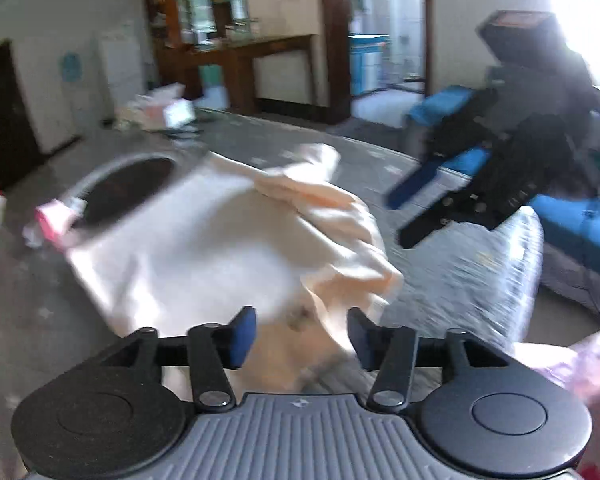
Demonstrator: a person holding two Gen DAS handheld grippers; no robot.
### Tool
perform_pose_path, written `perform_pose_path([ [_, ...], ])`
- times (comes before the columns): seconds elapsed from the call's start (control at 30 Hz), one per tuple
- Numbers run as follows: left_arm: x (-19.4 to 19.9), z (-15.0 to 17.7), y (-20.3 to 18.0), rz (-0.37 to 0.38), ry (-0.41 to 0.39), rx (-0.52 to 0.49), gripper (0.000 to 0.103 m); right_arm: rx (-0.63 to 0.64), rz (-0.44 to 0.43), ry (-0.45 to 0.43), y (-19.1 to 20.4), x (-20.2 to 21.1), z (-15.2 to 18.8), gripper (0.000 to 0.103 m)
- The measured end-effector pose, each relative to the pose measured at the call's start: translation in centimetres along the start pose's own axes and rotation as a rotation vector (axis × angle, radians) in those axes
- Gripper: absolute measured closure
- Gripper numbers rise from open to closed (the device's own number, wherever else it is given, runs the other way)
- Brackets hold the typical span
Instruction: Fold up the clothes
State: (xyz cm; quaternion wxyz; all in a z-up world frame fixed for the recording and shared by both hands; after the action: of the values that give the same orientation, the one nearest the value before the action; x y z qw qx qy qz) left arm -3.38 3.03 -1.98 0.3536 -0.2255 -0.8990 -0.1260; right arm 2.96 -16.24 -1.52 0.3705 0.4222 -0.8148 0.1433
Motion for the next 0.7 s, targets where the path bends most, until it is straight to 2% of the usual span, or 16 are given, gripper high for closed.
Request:
perform_pose_path([
  [0.13, -0.5, -1.9, 1.0, -0.103, -0.006, 0.042, 0.033, -0.113, 0.086, -0.035, -3.2, -0.2, -0.2, 0.058],
  [0.23, -0.9, -3.3, 1.7, -0.177, -0.011, 0.073, 0.033, -0.197, 0.151, -0.061, -5.6, -0.4, -0.3, 0.058],
  [0.33, -2.3, -4.0, 2.0, -0.196, -0.009, 0.102, 0.034, -0.284, 0.222, -0.082, -8.5, -0.7, -0.4, 0.06],
  [0.53, -5.4, -5.0, 1.2, -0.138, -0.001, 0.162, 0.04, -0.435, 0.322, -0.117, -13.9, -1.9, -0.9, 0.06],
  [0.7, -7.5, -5.4, -0.5, -0.086, 0.018, 0.151, 0.04, -0.52, 0.345, -0.141, -16.7, -3.6, -1.3, 0.06],
])
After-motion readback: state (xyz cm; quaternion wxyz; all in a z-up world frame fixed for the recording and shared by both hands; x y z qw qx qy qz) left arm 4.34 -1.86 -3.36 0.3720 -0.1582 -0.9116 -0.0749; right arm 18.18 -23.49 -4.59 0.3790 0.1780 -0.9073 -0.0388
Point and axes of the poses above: each gripper's, at about its wrist camera, not at the fingertips, and x roughly against the way its jaws point, y to its left, z to its underside, the point moved 4 cm from there along -x, roughly the way its jaws point
